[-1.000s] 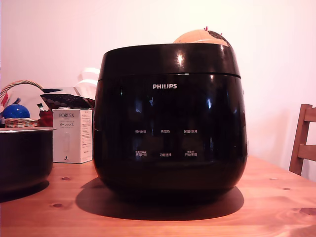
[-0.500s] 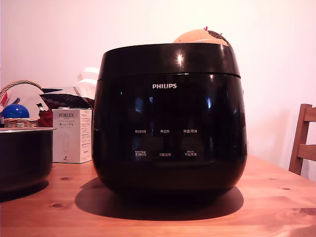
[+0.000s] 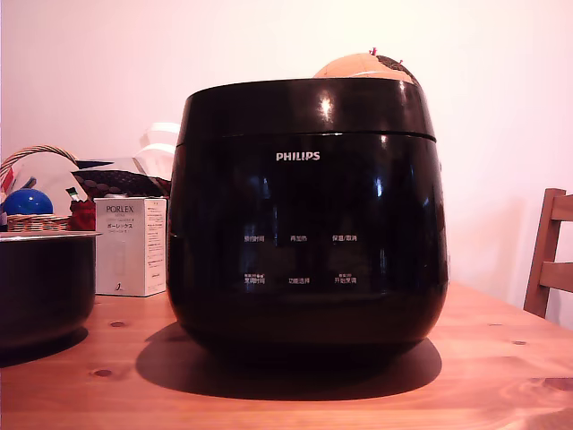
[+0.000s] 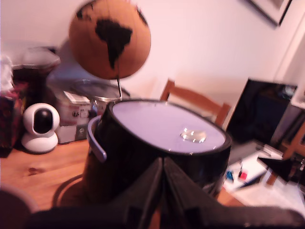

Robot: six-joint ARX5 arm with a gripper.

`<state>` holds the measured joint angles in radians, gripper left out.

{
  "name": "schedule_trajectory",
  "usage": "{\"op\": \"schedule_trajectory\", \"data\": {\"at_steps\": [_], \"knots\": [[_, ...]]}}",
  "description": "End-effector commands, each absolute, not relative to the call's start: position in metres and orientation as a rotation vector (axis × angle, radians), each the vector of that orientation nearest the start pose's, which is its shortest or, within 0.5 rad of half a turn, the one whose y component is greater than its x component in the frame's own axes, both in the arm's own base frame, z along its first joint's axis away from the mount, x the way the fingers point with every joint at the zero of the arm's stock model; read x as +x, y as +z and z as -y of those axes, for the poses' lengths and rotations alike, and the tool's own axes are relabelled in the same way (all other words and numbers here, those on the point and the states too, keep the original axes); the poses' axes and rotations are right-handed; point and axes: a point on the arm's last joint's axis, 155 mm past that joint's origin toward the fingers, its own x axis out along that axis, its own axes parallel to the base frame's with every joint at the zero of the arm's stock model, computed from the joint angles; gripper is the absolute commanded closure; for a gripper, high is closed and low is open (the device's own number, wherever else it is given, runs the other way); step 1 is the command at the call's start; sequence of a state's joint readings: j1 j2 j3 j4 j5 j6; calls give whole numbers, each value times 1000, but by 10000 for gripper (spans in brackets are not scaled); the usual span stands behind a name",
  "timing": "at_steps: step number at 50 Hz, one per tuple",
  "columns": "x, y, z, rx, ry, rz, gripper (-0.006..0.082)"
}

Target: Open the rice cooker by pressing the large metal button on the top of its lid with medium force

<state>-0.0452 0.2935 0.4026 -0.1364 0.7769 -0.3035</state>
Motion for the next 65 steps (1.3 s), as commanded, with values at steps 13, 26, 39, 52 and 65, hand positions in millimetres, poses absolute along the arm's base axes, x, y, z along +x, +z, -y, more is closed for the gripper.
{"op": "schedule_trajectory", "data": {"at_steps": [13, 26, 39, 52, 65], "knots": [[208, 273, 174, -154, -972, -139, 786], [219, 265, 225, -98, -1090, -134, 786], [231, 273, 274, 7, -1141, -95, 786], [250, 275, 316, 86, -1193, -101, 786], [271, 255, 330, 99, -1172, -168, 786]]}}
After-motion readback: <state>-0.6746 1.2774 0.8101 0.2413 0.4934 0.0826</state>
